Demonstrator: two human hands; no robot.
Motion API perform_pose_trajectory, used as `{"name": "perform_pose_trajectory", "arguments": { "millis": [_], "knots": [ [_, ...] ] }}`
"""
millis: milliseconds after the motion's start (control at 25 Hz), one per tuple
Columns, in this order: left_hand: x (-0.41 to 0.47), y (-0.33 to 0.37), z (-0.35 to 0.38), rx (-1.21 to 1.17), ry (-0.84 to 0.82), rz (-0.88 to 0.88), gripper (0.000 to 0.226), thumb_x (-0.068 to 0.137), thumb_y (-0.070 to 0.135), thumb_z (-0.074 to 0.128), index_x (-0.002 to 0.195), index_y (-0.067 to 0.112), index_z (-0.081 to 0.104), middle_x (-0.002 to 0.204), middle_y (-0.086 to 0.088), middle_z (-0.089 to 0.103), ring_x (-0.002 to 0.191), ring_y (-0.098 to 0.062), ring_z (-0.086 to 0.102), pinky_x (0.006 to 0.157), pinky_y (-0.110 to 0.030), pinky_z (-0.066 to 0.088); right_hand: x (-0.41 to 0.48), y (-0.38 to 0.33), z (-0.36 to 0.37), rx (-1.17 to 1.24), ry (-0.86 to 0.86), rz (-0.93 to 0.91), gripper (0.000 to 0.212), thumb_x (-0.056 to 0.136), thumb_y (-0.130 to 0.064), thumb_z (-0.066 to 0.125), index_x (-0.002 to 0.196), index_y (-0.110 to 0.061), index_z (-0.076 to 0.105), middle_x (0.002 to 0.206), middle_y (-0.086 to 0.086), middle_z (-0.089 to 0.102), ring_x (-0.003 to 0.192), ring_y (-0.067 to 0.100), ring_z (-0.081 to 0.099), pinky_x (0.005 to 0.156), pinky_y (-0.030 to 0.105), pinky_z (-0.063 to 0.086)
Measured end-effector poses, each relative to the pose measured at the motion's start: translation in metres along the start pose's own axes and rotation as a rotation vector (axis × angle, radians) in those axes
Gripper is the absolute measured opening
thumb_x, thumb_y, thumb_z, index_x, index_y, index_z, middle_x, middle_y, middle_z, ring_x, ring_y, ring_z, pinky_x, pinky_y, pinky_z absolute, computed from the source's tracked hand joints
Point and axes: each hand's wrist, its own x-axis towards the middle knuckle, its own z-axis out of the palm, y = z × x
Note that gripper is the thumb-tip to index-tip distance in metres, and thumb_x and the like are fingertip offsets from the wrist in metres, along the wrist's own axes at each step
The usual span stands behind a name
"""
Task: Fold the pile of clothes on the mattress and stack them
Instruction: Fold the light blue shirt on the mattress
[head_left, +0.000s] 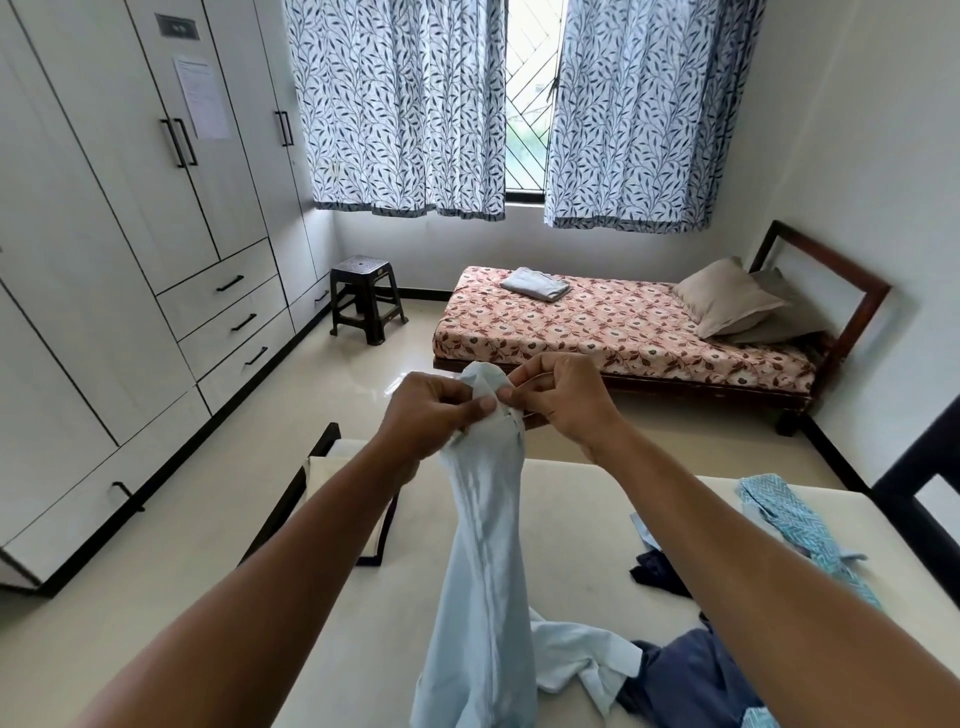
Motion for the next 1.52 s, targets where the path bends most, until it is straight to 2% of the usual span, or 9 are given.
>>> {"name": "perform_pose_trajectory", "arguments": {
  "millis": [200, 560, 760, 880, 1000, 1080, 1200, 1400, 1520],
  "knots": [
    [-0.003, 0.007, 0.006, 0.005, 0.122, 0.07, 0.023, 0.075, 0.029, 0.092, 0.064, 0.016, 0.076, 0.064, 0.003, 0.07, 0.061, -0.01, 0.059, 0.063, -0.033, 0.051, -0.004, 0.016, -0.014, -0.204, 0.051, -0.118, 0.024, 0.076, -0.012, 0.091, 0.087, -0.004, 0.072, 0.073, 0.012, 0.075, 0.062, 0.018, 0.071, 0.058, 0.034, 0.062],
    [-0.013, 0.016, 0.013, -0.04, 0.204, 0.031, 0.039, 0.093, 0.033, 0.076, 0.074, 0.0, 0.066, 0.069, -0.014, 0.063, 0.063, -0.015, 0.054, 0.061, -0.031, 0.046, -0.01, -0.003, -0.021, -0.302, -0.004, -0.455, 0.013, 0.085, -0.007, 0.079, 0.096, -0.014, 0.078, 0.085, -0.005, 0.077, 0.077, 0.006, 0.07, 0.073, 0.022, 0.056],
    [-0.004, 0.032, 0.002, -0.192, 0.291, -0.145, 0.03, 0.093, 0.025, 0.075, 0.093, -0.005, 0.073, 0.07, -0.012, 0.07, 0.059, -0.02, 0.065, 0.054, -0.027, 0.054, -0.022, -0.036, -0.016, -0.088, -0.365, -0.124, 0.032, 0.097, -0.035, 0.07, 0.113, -0.007, 0.072, 0.098, 0.008, 0.079, 0.085, 0.021, 0.076, 0.072, 0.037, 0.058],
    [-0.001, 0.036, -0.004, -0.126, 0.225, -0.267, 0.022, 0.092, 0.023, 0.074, 0.089, 0.001, 0.069, 0.054, -0.005, 0.058, 0.039, -0.012, 0.048, 0.039, -0.019, 0.039, -0.025, -0.041, -0.008, -0.237, -0.374, -0.208, 0.049, 0.087, -0.04, 0.08, 0.128, -0.018, 0.065, 0.108, 0.007, 0.074, 0.09, 0.022, 0.075, 0.069, 0.042, 0.065],
    [-0.001, 0.037, -0.009, 0.034, 0.109, -0.309, 0.031, 0.096, 0.033, 0.07, 0.08, 0.007, 0.063, 0.058, -0.006, 0.053, 0.039, -0.011, 0.042, 0.038, -0.017, 0.035, -0.021, -0.043, 0.001, -0.383, -0.238, -0.351, 0.005, 0.094, -0.024, 0.077, 0.096, -0.021, 0.073, 0.079, 0.002, 0.075, 0.068, 0.014, 0.073, 0.061, 0.036, 0.062],
    [-0.005, 0.035, -0.014, 0.034, 0.041, -0.254, 0.055, 0.094, 0.058, 0.066, 0.08, 0.004, 0.063, 0.058, -0.007, 0.053, 0.041, -0.013, 0.043, 0.042, -0.019, 0.036, -0.016, -0.047, 0.005, -0.528, -0.106, -0.406, 0.025, 0.096, -0.023, 0.073, 0.072, -0.025, 0.066, 0.058, -0.01, 0.064, 0.054, -0.003, 0.064, 0.053, 0.011, 0.045],
    [-0.018, 0.031, -0.012, 0.11, -0.088, -0.08, 0.077, 0.082, 0.078, 0.057, 0.087, 0.001, 0.066, 0.068, -0.009, 0.069, 0.046, -0.016, 0.06, 0.043, -0.022, 0.042, -0.008, -0.05, 0.01, -0.536, 0.086, -0.361, 0.04, 0.096, -0.022, 0.072, 0.06, -0.024, 0.055, 0.049, -0.015, 0.055, 0.042, -0.009, 0.054, 0.047, 0.007, 0.034],
    [-0.03, 0.003, -0.011, 0.505, -0.111, 0.141, 0.024, 0.09, 0.033, 0.079, 0.081, 0.011, 0.074, 0.075, -0.003, 0.073, 0.064, -0.019, 0.07, 0.058, -0.034, 0.059, -0.007, -0.039, 0.008, -0.504, 0.176, -0.358, 0.02, 0.095, -0.021, 0.073, 0.077, -0.014, 0.071, 0.059, -0.013, 0.06, 0.047, -0.012, 0.057, 0.046, 0.007, 0.035],
    [-0.026, 0.0, -0.017, 0.587, -0.062, 0.116, 0.016, 0.092, 0.019, 0.073, 0.081, 0.008, 0.077, 0.077, -0.006, 0.073, 0.068, -0.023, 0.07, 0.068, -0.041, 0.061, -0.006, -0.015, -0.001, -0.592, 0.126, -0.379, 0.018, 0.093, -0.03, 0.075, 0.09, -0.013, 0.078, 0.073, -0.005, 0.072, 0.061, 0.0, 0.066, 0.058, 0.028, 0.053]
  ]
}}
